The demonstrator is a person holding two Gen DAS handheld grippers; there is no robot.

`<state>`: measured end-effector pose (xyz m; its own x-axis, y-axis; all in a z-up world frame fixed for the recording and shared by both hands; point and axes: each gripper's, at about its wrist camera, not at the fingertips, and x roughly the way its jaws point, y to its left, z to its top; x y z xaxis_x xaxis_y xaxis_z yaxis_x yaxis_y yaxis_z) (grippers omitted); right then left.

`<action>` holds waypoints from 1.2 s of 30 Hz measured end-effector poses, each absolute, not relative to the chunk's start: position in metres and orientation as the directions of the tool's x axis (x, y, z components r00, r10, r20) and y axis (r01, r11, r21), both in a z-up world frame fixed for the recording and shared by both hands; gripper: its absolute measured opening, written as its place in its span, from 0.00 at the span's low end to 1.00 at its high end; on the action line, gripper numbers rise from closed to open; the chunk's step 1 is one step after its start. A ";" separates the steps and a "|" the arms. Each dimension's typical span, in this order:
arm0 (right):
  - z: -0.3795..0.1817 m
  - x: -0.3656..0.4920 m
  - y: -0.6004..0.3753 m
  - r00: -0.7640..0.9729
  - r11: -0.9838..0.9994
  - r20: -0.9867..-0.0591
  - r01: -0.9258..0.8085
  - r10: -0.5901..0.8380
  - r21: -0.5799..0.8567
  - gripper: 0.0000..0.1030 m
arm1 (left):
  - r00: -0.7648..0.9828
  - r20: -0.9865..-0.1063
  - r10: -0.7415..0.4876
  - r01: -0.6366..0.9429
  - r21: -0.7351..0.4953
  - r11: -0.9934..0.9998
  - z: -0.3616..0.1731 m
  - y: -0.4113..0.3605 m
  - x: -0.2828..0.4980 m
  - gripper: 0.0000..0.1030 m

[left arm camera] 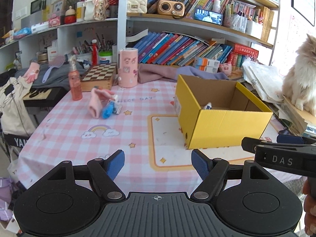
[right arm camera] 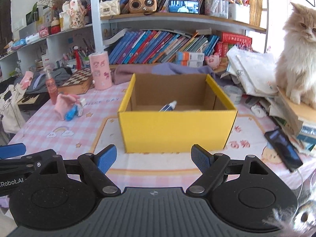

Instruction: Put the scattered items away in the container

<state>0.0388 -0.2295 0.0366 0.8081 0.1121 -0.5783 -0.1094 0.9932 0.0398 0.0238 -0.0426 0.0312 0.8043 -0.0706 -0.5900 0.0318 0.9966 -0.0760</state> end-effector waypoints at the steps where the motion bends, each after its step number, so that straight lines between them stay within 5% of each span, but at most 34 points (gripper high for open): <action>1: 0.035 0.036 -0.226 0.803 0.993 -0.585 -0.112 0.114 0.040 0.80 | 0.802 -0.593 -0.069 0.028 -0.078 0.997 0.030 -0.040 0.020 0.76; 36: 0.015 0.000 -0.134 0.721 0.978 -0.669 -0.206 0.179 0.040 0.83 | 0.729 -0.684 0.009 -0.053 -0.044 0.998 0.010 0.041 -0.018 0.87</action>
